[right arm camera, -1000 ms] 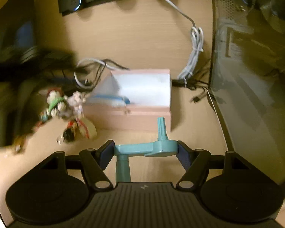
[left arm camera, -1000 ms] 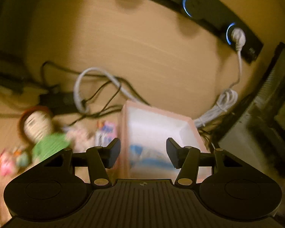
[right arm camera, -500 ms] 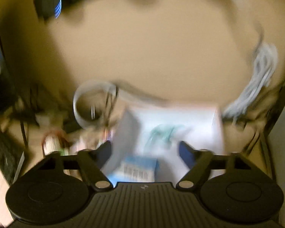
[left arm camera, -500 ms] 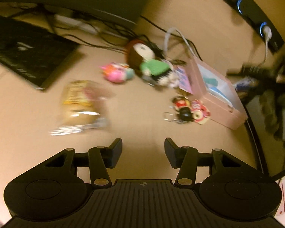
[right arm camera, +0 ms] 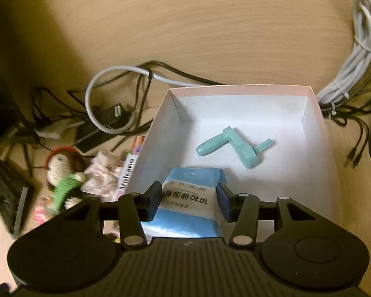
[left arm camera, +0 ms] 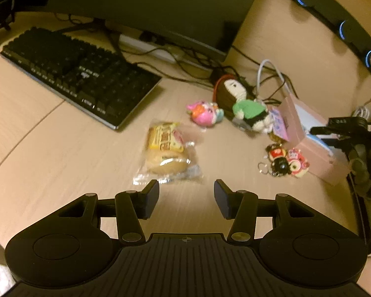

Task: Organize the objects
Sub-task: 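Drop the wipes pack into the pink box with the left tool while the right drops the crank, then grasp the red-black keychain figure with the right tool while the left tool grasps the yellow bread packet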

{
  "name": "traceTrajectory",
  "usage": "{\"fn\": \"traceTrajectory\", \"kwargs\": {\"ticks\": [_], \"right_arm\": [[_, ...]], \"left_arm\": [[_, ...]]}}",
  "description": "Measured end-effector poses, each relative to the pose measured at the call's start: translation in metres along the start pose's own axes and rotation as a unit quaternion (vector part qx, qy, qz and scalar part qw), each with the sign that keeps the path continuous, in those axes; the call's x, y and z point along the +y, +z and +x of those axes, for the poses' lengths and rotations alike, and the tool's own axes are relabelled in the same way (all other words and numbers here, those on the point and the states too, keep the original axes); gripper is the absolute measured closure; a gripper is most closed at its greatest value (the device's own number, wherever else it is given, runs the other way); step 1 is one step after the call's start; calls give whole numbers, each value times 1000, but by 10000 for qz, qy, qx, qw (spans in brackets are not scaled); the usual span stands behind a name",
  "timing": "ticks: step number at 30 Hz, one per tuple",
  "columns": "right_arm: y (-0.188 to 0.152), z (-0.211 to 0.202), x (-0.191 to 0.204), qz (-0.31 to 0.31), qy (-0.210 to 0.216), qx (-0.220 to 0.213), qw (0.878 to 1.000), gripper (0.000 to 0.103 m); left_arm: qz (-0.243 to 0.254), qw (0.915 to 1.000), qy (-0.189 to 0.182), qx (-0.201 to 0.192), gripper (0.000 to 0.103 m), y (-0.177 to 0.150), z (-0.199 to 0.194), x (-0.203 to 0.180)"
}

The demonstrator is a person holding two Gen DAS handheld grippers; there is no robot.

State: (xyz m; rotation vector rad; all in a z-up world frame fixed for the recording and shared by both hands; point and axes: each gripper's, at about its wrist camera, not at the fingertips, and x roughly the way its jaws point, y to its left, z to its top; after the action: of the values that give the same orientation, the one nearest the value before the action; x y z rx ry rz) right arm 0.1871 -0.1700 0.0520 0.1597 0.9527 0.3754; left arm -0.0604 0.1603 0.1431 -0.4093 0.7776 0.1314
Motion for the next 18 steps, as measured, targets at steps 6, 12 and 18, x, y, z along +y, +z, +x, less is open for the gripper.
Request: {"fn": "traceTrajectory", "kwargs": {"ticks": [6, 12, 18], "right_arm": [[-7, -32, -15, 98, 349, 396, 9986, 59], [-12, -10, -17, 404, 308, 221, 9985, 68], [-12, 21, 3, 22, -126, 209, 9997, 69]], "left_arm": [[-176, 9997, -146, -3, 50, -1, 1, 2], [57, 9994, -212, 268, 50, -6, 13, -14], [249, 9986, -108, 465, 50, -8, 19, -22]]}}
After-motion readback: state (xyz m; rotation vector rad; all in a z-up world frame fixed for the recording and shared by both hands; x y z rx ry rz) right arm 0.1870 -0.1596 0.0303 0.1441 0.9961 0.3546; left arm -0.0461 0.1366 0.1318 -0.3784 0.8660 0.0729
